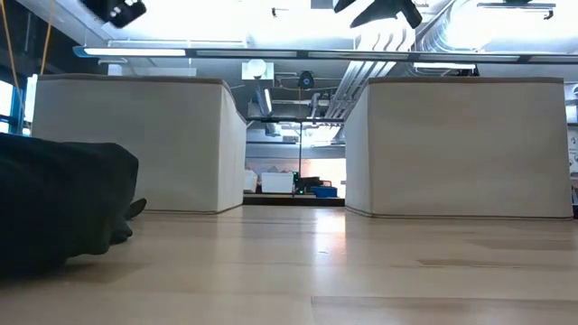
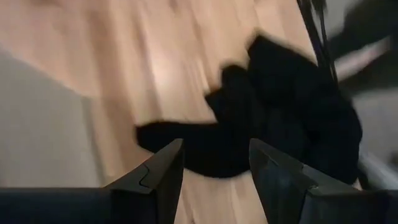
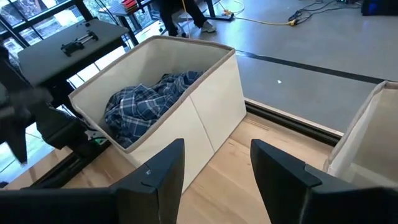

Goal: Sort clothes
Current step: Put the black jacket into the left laundry bin

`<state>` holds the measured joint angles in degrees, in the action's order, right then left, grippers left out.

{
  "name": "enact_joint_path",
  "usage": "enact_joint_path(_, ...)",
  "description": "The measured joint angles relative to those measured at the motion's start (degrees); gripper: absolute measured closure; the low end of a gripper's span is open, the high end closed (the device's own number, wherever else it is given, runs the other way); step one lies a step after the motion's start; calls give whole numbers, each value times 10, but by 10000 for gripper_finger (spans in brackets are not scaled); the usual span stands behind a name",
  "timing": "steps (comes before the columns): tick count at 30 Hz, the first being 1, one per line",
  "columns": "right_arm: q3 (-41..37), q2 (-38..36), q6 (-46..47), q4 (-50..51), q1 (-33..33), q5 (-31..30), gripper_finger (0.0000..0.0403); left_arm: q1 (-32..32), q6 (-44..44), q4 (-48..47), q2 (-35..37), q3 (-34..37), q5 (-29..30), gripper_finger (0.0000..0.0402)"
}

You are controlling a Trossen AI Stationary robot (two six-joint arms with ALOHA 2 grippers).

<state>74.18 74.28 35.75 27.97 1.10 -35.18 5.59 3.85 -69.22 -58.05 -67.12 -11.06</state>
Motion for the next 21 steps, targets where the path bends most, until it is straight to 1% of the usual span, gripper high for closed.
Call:
enact_joint_path(3,0,0,2,0,0,4,229,47,-4,14,-25,43,-1,232)
enact_joint_path(5,0,0,2,0,0,11,229,70,-36,42,-47,73,-6,232)
enact_joint_path(7,0,0,2,0,0,13,229,90,-88,79,-68,99,-20,232)
enact_joint_path(9,0,0,2,0,0,14,229,105,-158,120,-93,123,-54,231)
enact_joint_path(11,0,0,2,0,0,14,229,121,-211,158,-119,146,-93,231)
enact_joint_path(14,0,0,2,0,0,14,229,151,-235,194,-153,172,-142,231)
enact_joint_path(16,0,0,3,0,0,14,229,176,-246,204,-174,188,-144,231)
enact_joint_path(18,0,0,3,0,0,14,229,198,-247,220,-194,203,-129,231)
enact_joint_path(21,0,0,4,0,0,14,229,221,-266,276,-224,230,-113,231)
